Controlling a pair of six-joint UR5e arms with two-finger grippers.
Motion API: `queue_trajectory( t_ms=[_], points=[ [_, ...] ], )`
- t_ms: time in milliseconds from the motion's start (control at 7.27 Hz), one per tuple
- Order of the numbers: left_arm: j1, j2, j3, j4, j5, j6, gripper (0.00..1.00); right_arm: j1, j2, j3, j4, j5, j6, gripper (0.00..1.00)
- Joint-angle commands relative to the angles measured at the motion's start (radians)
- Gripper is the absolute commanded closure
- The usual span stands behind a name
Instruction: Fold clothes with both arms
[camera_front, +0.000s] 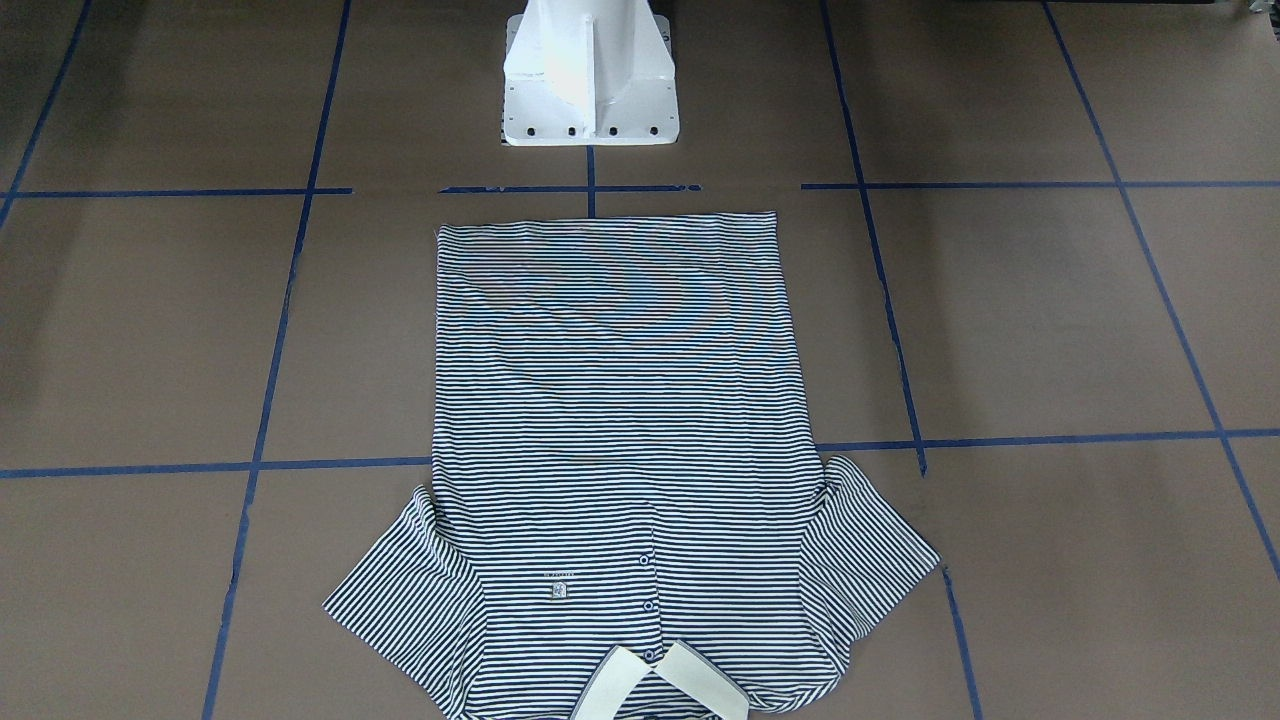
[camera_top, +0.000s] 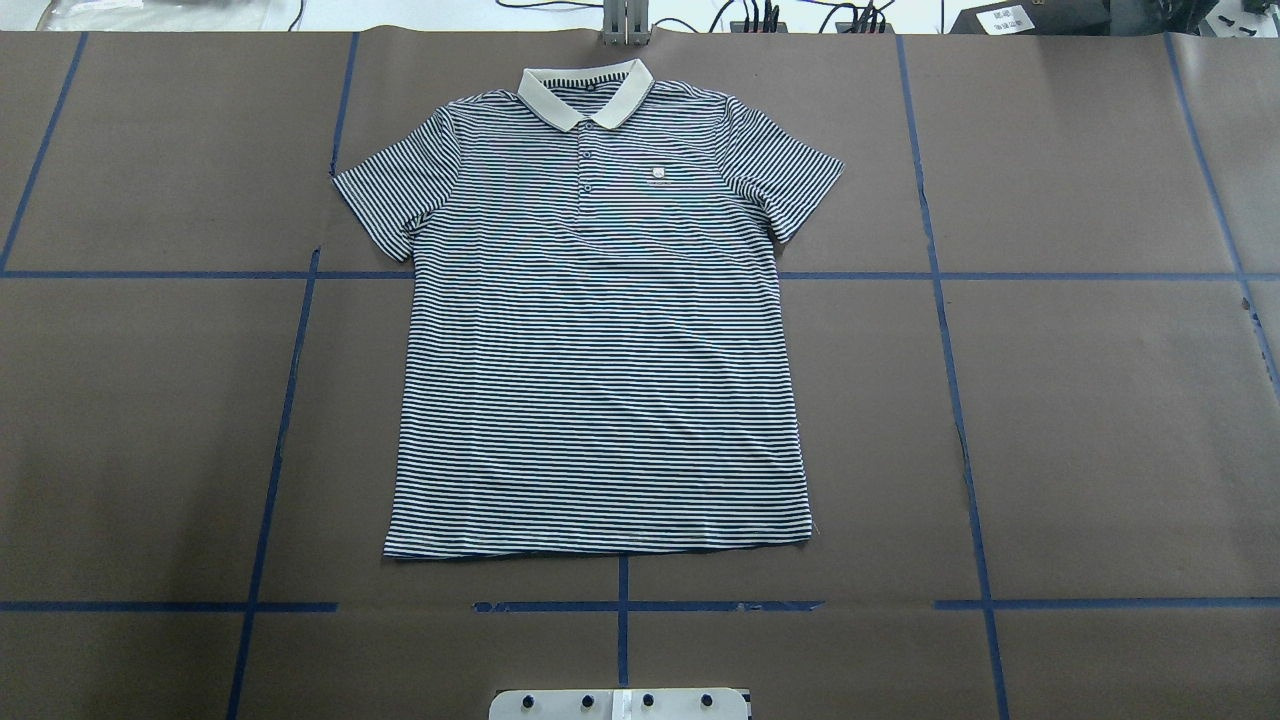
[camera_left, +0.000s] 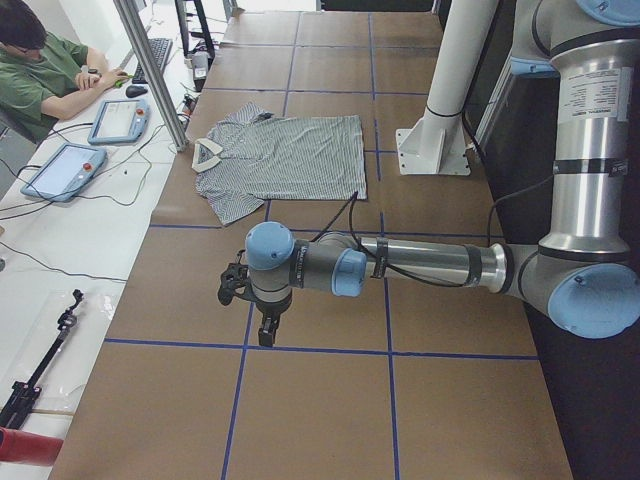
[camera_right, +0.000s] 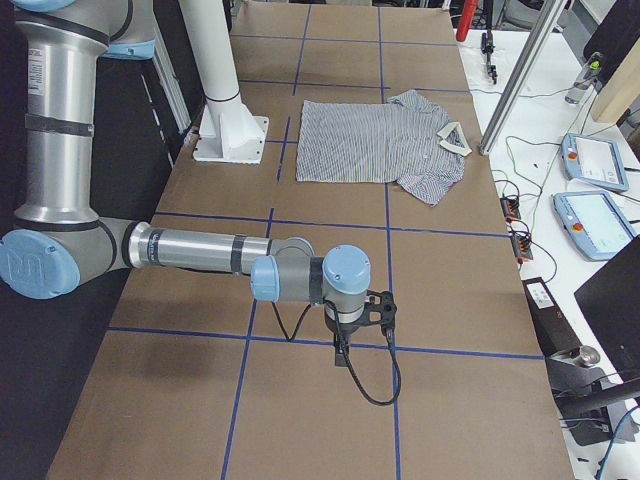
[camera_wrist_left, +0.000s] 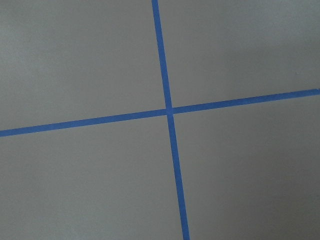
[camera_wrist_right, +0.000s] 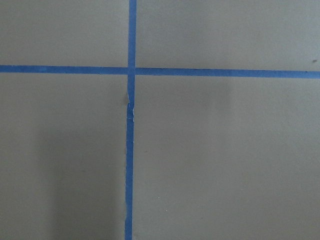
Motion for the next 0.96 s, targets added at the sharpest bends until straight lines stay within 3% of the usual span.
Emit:
queue_trajectory(
  t_ms=[0, 550, 688, 825],
  points=[
    [0.002, -0.005, -0.002, -0.005, 0.002, 0.0, 0.0, 0.0, 0.0, -0.002, 0.0, 0.0, -0.001, 0.0],
    [0.002, -0.008, -0.006, -0.063, 0.006, 0.003, 0.0, -0.017, 0.0, 0.0, 0.055, 0.009, 0.001, 0.0],
    [0.023, -0.008, -0.006, -0.08, 0.096, 0.005, 0.0, -0.025, 0.001, 0.0, 0.078, 0.009, 0.004, 0.0],
    [0.04, -0.009, 0.009, -0.132, 0.129, 0.002, 0.0, -0.037, 0.003, 0.003, 0.118, 0.009, 0.007, 0.0]
  ],
)
